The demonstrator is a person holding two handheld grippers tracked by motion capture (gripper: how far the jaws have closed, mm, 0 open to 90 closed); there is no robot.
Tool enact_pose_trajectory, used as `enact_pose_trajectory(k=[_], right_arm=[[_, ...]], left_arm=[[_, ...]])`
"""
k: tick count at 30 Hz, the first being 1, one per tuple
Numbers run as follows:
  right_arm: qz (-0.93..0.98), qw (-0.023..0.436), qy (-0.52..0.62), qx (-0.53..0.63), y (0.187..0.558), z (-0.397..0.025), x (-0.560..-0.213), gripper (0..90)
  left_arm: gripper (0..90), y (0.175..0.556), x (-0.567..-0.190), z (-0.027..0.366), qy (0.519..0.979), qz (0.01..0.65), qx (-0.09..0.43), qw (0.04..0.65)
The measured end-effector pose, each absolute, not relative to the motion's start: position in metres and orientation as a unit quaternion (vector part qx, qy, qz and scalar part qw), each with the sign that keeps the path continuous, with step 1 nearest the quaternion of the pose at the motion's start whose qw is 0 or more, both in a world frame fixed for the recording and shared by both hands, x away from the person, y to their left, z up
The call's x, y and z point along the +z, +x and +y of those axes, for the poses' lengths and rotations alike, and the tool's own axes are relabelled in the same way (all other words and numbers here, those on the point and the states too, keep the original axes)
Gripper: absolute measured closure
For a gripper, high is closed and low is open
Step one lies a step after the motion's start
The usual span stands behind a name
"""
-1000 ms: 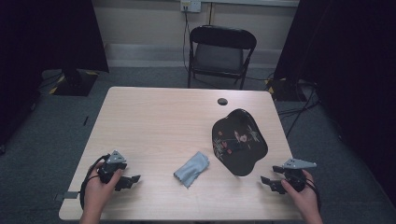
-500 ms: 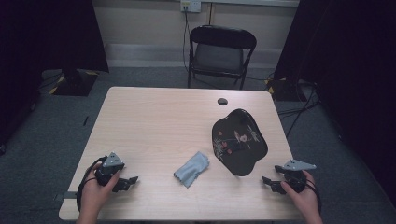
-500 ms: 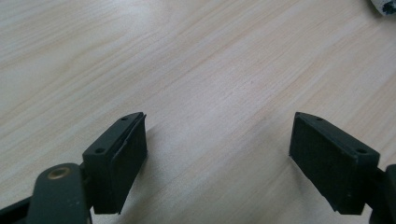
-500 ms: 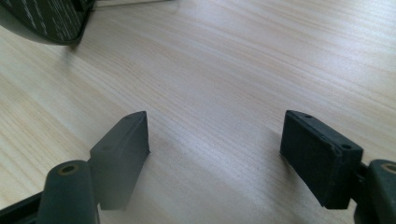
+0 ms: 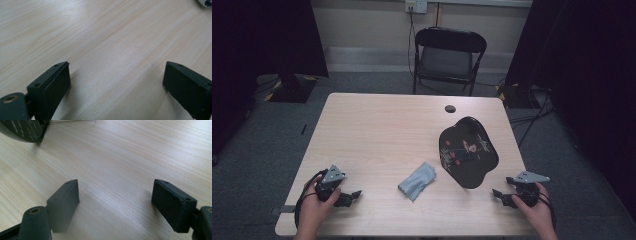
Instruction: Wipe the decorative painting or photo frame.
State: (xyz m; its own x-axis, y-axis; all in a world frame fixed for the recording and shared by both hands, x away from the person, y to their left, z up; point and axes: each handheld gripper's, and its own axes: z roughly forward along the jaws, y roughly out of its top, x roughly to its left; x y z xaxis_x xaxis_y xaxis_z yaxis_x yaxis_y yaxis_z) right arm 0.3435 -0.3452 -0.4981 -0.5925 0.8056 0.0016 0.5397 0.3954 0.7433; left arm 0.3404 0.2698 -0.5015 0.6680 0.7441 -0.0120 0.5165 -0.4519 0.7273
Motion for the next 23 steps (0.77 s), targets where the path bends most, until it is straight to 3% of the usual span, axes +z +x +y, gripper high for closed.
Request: enact_pose_trajectory(k=[23], right_arm=[[0.818,0.181,0.406,0.365,0.3439,-0.3452,-0.4982,21.8]], left_arm=[[6.0,0.3404,-0.5016,0.2694,0.837,0.377,0.159,0.362]])
